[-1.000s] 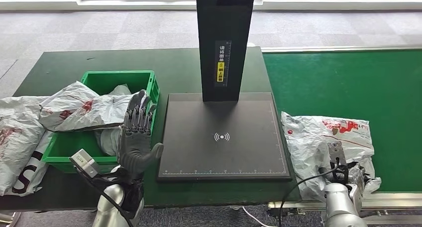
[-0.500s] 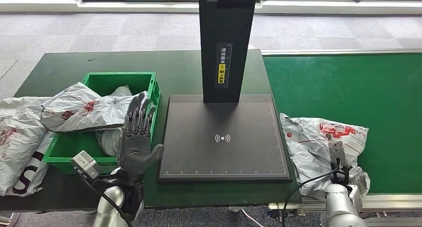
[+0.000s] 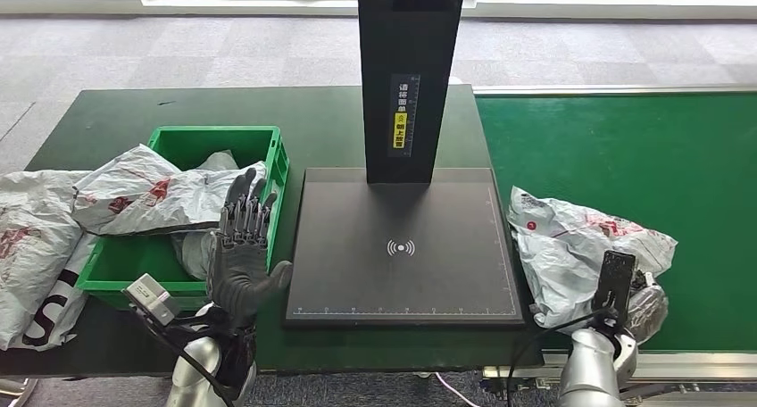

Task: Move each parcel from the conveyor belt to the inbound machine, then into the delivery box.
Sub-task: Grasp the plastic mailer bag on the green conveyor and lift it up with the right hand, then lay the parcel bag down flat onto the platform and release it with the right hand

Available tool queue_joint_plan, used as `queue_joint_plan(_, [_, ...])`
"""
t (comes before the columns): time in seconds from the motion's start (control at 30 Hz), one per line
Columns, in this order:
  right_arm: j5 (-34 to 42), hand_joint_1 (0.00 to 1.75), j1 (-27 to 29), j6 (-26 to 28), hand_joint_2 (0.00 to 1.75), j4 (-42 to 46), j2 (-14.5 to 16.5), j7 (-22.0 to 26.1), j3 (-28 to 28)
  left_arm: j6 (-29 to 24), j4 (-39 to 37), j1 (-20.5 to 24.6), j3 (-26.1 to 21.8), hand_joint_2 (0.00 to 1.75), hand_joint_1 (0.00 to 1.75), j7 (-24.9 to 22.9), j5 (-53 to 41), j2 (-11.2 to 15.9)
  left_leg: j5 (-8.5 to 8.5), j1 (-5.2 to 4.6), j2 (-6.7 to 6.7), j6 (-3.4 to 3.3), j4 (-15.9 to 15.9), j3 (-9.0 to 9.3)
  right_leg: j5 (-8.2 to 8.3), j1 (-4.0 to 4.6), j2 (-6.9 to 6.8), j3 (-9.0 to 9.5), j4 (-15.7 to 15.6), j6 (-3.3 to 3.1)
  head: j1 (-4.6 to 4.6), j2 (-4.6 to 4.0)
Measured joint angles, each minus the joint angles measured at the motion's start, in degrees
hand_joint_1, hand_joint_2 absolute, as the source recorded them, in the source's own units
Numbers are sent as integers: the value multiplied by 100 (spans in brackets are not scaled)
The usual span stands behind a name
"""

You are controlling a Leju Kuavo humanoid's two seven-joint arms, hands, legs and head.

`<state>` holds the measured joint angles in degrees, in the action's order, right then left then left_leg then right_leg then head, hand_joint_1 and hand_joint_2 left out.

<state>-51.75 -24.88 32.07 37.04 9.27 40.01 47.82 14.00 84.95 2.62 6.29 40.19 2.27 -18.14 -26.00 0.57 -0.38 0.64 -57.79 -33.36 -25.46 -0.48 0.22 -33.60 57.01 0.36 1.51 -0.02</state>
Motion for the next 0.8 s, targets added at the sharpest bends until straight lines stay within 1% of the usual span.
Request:
queue_joint_plan(0.1, [402,175,324,99,175,779,249,4,-263,31,-3,3,0,175,0,1,-4,0,0,0,-8,0,0,-2,-2,0,-8,1,0,2,0,0])
queue_joint_plan(0.23, [731,175,1038,438,175,2401,672,11,-1103,54,-37,10,0,175,0,1,-31,2,-6,0,-8,8,0,-5,-9,0,-7,-7,4,-3,1,0])
queue_joint_plan(0.33, [772,175,1302,523,175,3206,834,14,-1602,64,-59,15,0,175,0,0,-44,2,-10,-1,3,12,1,-4,-13,-1,3,-15,7,-6,1,0])
queue_joint_plan(0.5, [782,175,1487,711,175,3987,878,8,-2068,77,-88,20,0,175,0,1,-33,2,-8,-3,0,10,1,-5,-12,-4,-2,-15,8,-5,1,0])
queue_joint_plan(0.6, [622,175,1624,787,175,4566,872,-79,-2519,82,-130,32,-4,175,0,0,-16,3,-8,-5,4,11,0,-3,-9,-6,3,-19,9,-5,1,0])
queue_joint_plan(0.7, [255,175,1722,796,175,4969,856,-282,-3198,60,-192,41,-44,175,0,1,-19,2,-9,-4,15,13,1,-1,-12,-3,14,-23,14,-9,0,0])
queue_joint_plan(0.8, [44,175,1719,709,175,4971,831,-449,-3999,52,-232,40,-92,175,0,1,-18,3,-10,-2,22,16,2,1,-17,-1,19,-29,21,-17,0,0])
